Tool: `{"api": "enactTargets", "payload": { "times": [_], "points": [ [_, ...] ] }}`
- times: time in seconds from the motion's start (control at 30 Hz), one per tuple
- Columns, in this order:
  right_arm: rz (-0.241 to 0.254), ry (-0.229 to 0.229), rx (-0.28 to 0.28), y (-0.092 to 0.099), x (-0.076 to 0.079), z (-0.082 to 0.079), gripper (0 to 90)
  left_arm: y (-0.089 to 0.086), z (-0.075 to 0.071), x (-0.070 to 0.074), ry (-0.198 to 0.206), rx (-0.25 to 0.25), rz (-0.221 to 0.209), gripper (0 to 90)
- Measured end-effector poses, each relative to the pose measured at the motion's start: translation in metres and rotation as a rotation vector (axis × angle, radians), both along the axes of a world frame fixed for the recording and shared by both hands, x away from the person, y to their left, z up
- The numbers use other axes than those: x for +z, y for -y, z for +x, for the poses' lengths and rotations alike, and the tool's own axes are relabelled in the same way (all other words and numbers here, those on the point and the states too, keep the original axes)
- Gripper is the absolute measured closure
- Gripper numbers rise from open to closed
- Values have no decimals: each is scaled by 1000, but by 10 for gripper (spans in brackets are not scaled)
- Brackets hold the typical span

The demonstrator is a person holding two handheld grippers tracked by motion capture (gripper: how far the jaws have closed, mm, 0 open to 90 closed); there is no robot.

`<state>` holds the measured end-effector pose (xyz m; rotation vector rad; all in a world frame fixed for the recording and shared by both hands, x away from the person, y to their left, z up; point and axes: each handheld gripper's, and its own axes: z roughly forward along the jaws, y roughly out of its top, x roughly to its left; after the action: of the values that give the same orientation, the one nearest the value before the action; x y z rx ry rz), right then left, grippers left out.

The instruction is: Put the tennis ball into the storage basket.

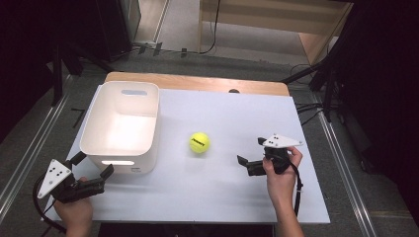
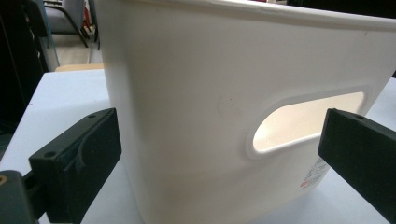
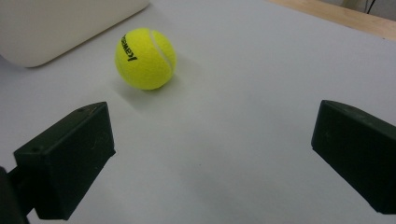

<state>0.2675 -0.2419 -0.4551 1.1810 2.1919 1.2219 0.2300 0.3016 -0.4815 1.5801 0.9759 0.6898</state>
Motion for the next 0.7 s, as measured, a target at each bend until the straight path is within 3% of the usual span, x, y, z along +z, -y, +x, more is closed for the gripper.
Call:
{"api": "enactTargets", "payload": {
  "times": [0.27,0.4,0.7],
  "points": [
    [4,-6,27,-8,2,10,0,0,0,0,1,0,3,0],
    [-30,-19,53,-17,8,14,0,0,0,0,0,0,-1,0],
    [-43,-50,83,-28,10,25,0,0,0,0,0,-1,-1,0]
  ]
}}
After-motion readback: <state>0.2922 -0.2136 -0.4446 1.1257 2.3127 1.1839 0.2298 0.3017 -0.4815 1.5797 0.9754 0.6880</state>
